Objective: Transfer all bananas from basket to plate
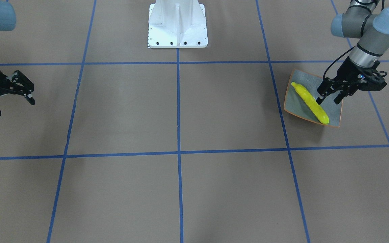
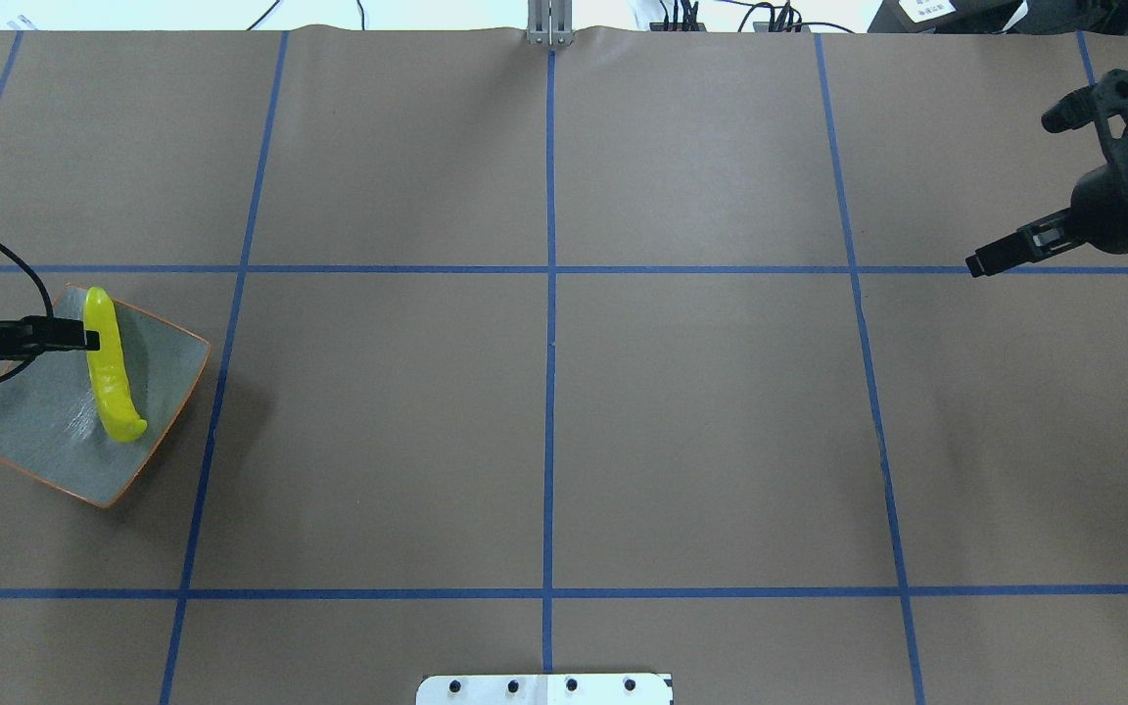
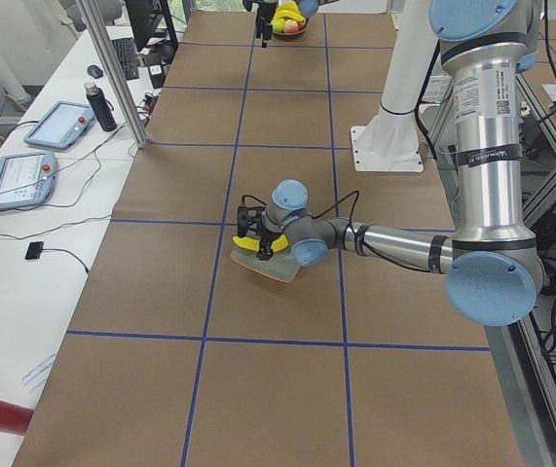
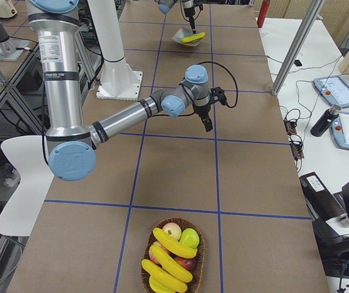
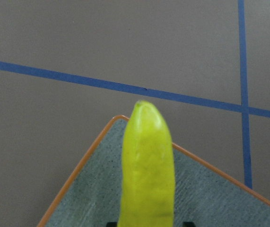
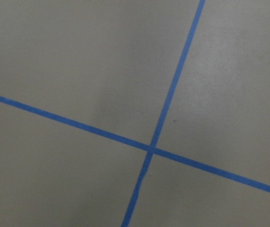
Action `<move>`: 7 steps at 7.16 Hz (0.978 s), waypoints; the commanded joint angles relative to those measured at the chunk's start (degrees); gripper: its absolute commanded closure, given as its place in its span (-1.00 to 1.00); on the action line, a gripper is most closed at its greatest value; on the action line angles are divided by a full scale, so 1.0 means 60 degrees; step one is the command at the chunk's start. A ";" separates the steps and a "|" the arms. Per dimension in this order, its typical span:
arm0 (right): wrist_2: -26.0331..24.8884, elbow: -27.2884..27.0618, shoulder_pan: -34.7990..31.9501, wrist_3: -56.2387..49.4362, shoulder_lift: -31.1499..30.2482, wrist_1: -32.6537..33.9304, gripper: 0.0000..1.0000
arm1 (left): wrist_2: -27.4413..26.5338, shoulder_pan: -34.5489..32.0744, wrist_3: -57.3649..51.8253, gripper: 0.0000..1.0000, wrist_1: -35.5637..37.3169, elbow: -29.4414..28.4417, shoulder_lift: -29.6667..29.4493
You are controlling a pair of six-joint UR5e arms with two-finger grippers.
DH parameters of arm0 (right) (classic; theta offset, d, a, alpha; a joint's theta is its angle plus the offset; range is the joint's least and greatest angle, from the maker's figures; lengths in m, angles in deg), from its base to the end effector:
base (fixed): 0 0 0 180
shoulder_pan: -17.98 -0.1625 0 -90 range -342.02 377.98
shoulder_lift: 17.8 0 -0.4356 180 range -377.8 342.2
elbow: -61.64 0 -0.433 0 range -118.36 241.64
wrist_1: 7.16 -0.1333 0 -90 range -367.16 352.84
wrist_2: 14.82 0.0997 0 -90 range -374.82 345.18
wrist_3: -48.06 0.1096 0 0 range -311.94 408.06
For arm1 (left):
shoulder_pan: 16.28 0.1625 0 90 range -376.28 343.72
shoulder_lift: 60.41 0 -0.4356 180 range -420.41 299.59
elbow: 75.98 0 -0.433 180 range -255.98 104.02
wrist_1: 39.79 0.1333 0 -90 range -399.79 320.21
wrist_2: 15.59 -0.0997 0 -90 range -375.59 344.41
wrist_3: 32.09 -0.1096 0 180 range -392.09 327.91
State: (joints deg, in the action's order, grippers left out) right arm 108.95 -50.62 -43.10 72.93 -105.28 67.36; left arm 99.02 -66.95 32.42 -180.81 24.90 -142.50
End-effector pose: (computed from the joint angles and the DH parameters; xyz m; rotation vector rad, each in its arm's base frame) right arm -0.2013 -0.5140 0.4213 0.3532 -0.8132 -0.2730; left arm 0.2565 -0.4514 0.5495 0.2594 0.9748 -0.1994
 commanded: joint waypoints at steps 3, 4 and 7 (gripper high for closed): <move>0.1209 0.0149 -0.2029 -0.3271 -0.2390 -0.0232 -1.00 | 0.1991 -0.1252 -0.1185 -1.00 -0.0007 0.0818 -0.0015; 0.1765 0.0483 -0.2965 -0.4295 -0.2920 -0.0218 -1.00 | 0.1977 -0.1209 -0.1200 -1.00 -0.0036 0.0996 -0.0043; 0.2180 0.3334 -0.5517 -0.6497 -0.2634 -0.0218 -1.00 | 0.2006 -0.1092 -0.1797 -1.00 -0.0505 0.1042 -0.0043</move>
State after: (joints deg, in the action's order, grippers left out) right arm 121.40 -37.83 -70.24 39.37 -121.95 66.03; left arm 110.95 -73.66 23.73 -183.16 31.01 -142.76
